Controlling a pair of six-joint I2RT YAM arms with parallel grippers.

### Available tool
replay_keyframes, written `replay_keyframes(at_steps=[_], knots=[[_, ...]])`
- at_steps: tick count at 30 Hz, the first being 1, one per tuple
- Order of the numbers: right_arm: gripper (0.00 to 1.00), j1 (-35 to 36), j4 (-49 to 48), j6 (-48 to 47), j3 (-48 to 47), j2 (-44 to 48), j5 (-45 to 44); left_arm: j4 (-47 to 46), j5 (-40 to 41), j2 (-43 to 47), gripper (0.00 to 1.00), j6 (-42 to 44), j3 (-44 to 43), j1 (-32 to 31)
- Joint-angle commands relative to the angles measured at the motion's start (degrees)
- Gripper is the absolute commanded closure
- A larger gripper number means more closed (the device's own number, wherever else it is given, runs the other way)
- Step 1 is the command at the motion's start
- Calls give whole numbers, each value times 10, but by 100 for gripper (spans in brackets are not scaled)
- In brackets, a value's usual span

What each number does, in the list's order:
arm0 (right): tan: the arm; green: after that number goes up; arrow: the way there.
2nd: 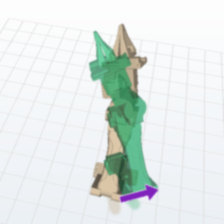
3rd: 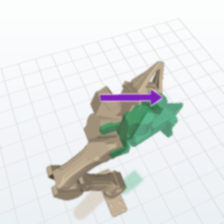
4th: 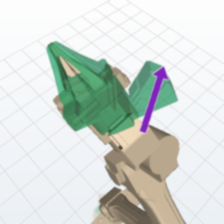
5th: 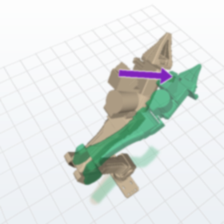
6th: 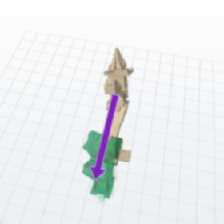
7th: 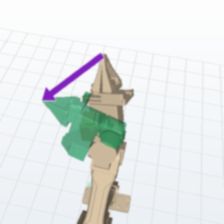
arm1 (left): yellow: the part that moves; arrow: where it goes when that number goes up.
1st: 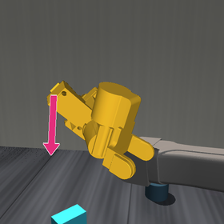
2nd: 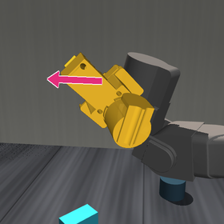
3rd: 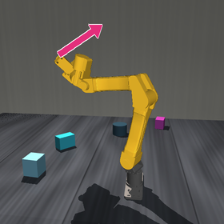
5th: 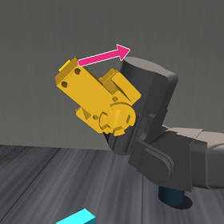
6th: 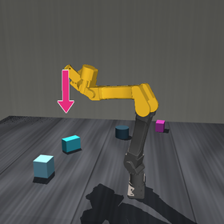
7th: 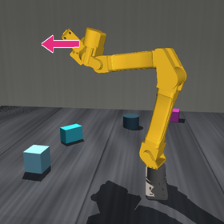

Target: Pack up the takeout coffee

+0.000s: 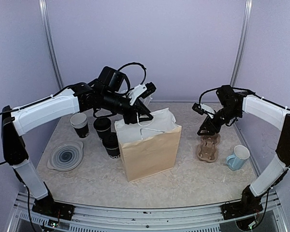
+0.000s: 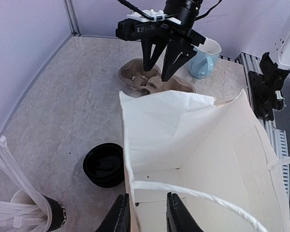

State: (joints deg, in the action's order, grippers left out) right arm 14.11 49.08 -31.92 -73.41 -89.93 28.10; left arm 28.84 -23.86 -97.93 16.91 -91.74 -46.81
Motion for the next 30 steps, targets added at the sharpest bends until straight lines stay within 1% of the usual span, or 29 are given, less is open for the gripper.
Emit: replay_keyframes(at_steps=[1, 5, 7, 8, 9, 11, 12, 16, 20, 22, 24, 27, 30], knots=[[55, -4, 24, -2, -17, 10, 5, 24, -20, -2, 78, -44, -22, 17], [56, -4, 26, -3, -17, 13, 3, 23, -73, -4, 91, -58, -19, 28], [56, -4, 26, -3, -16, 13, 4, 23, -90, -7, 95, -61, -19, 29], [56, -4, 26, -3, -15, 13, 6, 21, -94, -10, 96, -64, -18, 29], [56, -4, 27, -2, -14, 13, 7, 20, -94, -11, 92, -66, -17, 28], [56, -4, 29, -2, -15, 12, 9, 21, -78, -11, 70, -65, -16, 24], [56, -4, 31, -2, -15, 12, 9, 17, -66, -7, 64, -63, -12, 20], [56, -4, 36, -2, -21, 14, 13, 12, -23, 33, 49, -45, 5, 10], [56, -4, 39, -2, -23, 13, 18, 2, 61, 100, 31, 18, 72, -8], [56, -4, 41, -2, -24, 12, 21, 5, 100, 137, 25, 36, 108, -11], [56, -4, 43, -2, -26, 11, 23, 16, 137, 161, 24, 42, 127, -11], [56, -4, 43, 0, -31, 8, 29, 23, 167, 194, 22, 51, 149, -10], [56, -3, 44, 3, -37, 3, 39, 20, 219, 213, 21, 56, 158, -14]])
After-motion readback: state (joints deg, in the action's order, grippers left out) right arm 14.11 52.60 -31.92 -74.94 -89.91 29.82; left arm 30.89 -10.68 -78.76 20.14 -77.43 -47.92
